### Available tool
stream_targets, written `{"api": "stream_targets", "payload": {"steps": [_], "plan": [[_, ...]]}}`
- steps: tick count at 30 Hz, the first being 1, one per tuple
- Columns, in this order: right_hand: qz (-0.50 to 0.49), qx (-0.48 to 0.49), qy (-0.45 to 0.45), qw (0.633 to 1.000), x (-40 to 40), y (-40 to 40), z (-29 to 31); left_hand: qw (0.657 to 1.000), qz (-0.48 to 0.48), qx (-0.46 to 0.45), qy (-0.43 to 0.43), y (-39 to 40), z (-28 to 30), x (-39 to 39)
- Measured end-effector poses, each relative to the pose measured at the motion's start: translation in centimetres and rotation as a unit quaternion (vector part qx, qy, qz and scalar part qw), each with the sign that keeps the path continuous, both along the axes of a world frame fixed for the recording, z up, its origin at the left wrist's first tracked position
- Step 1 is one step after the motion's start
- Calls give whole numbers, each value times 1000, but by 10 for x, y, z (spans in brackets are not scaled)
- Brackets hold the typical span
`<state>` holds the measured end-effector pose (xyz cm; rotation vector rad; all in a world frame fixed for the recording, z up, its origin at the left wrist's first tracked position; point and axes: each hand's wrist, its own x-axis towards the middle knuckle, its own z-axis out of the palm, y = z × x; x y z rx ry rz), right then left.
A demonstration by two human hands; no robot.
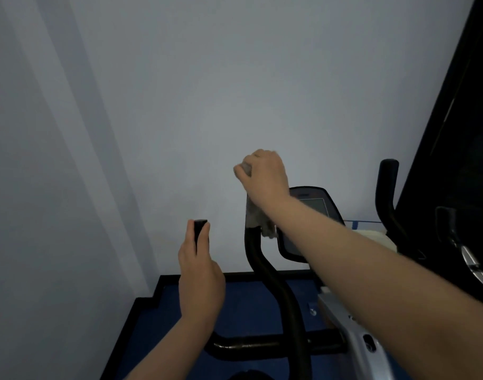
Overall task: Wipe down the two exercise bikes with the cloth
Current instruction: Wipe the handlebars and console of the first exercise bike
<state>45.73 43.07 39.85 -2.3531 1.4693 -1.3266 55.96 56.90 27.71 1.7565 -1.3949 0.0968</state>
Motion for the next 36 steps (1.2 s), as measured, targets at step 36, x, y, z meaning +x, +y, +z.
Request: {"api": "stream_targets", "payload": {"steps": [36], "plan": [[30, 146, 27, 988, 1, 95, -84, 999, -26, -5, 18, -3, -5, 5]]}}
